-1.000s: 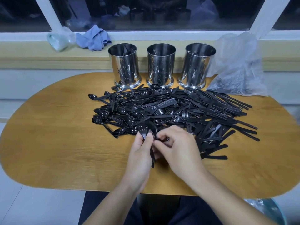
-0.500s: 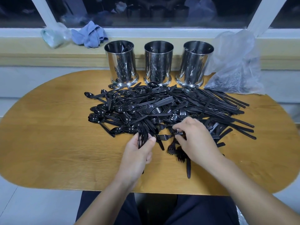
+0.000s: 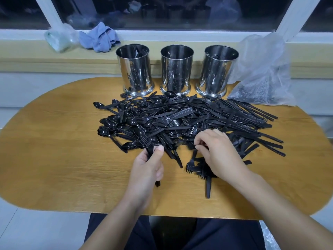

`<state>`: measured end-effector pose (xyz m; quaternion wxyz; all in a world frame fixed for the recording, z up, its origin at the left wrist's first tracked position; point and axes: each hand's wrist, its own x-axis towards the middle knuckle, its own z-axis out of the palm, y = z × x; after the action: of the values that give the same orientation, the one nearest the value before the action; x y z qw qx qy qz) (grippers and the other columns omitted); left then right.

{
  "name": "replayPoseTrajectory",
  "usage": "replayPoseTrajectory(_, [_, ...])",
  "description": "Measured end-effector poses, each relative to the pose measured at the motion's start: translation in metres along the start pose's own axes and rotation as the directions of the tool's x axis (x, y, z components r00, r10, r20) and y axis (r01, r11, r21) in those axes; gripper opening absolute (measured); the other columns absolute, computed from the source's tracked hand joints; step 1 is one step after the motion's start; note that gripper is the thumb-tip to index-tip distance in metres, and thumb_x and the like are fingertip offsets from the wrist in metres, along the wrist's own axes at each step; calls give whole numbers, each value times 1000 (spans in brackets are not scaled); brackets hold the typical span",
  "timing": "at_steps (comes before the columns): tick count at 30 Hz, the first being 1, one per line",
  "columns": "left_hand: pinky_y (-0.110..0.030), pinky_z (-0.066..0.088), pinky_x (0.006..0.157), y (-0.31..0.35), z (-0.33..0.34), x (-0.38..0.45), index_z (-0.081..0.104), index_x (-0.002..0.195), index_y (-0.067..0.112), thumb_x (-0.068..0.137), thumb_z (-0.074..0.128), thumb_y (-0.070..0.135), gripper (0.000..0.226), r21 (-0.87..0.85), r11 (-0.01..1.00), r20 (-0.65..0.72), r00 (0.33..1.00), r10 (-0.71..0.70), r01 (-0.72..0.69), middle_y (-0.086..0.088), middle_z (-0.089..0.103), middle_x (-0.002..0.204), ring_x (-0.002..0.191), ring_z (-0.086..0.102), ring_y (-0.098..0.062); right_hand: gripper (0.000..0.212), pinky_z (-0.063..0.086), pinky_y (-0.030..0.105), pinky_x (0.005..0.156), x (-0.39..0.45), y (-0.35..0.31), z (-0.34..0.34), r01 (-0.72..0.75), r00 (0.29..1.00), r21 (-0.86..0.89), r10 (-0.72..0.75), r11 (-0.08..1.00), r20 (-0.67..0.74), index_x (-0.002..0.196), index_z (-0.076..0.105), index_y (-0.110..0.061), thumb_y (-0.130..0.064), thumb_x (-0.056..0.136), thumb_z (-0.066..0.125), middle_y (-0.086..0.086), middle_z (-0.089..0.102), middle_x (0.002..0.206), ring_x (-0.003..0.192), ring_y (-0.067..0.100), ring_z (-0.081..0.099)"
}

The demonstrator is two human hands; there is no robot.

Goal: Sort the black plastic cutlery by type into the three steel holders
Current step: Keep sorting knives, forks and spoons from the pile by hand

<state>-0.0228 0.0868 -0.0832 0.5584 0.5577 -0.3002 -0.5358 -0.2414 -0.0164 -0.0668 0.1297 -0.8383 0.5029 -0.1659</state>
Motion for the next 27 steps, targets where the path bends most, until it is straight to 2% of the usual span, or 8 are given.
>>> replayPoseTrajectory(2, [-34,31,61,-2,1,1,65,110,10,112,62,41,31,26,999,-22,1000,21,-20,0,34,71,64,33,-18,14,42,28,85,-3,-12,-4,-45,999,201,49,978,-16,97,60,-34,-25,106,68,-15,53,79,85,7,48])
replayPoseTrajectory(5, [-29,37,60,-1,6,0,76,120,24,113,62,38,21,34,998,-13,998,58,-57,-2,47,80,69,42,-14,13,42,21,67,-8,-34,-6,-74,996,432,84,899,-4,96,66,-34,-25,103,72,-7,60,74,67,9,50])
replayPoseTrajectory(8, [-26,35,58,-2,11,0,74,122,19,106,73,37,24,-21,998,6,998,56,-56,-1,49,85,71,42,-12,14,48,21,63,-14,-56,-1,-111,994,596,94,796,61,91,74,-30,-21,100,77,-11,68,80,63,5,50])
replayPoseTrajectory(11, [-26,36,58,-2,10,2,71,111,14,108,70,41,27,-43,999,-39,999,17,-19,-3,49,82,70,43,-11,18,48,21,64,-19,-69,6,-90,995,635,42,767,91,88,78,-31,-19,101,76,-16,71,78,64,4,53])
replayPoseTrajectory(16, [-35,37,66,-1,-3,7,62,96,18,115,56,48,35,-119,993,-126,992,0,-15,-3,56,83,72,49,-15,2,52,28,72,-10,-64,21,-71,990,450,117,890,-76,98,77,-33,-32,100,75,-17,66,83,72,10,59])
replayPoseTrajectory(19, [-41,42,76,0,-7,9,53,98,17,115,53,50,37,-220,976,-133,991,-23,-6,-3,52,82,75,52,-20,23,53,30,80,7,-59,32,-68,988,254,101,965,-119,115,75,-30,-47,100,72,-18,62,98,80,3,56])
replayPoseTrajectory(21, [-40,41,73,0,-8,9,49,97,16,115,53,52,40,-245,969,-133,991,-30,-3,-3,47,79,71,49,-21,36,54,35,85,18,-62,36,-52,991,143,69,988,-113,120,75,-28,-57,99,70,-15,62,104,91,11,61])
replayPoseTrajectory(27, [-33,30,61,-4,-15,9,42,96,19,113,59,45,35,-207,977,-109,994,24,-46,-2,35,78,65,33,-17,35,52,39,87,34,-73,48,-3,990,-109,-13,994,-143,102,74,-25,-57,91,78,-8,65,92,88,21,65])
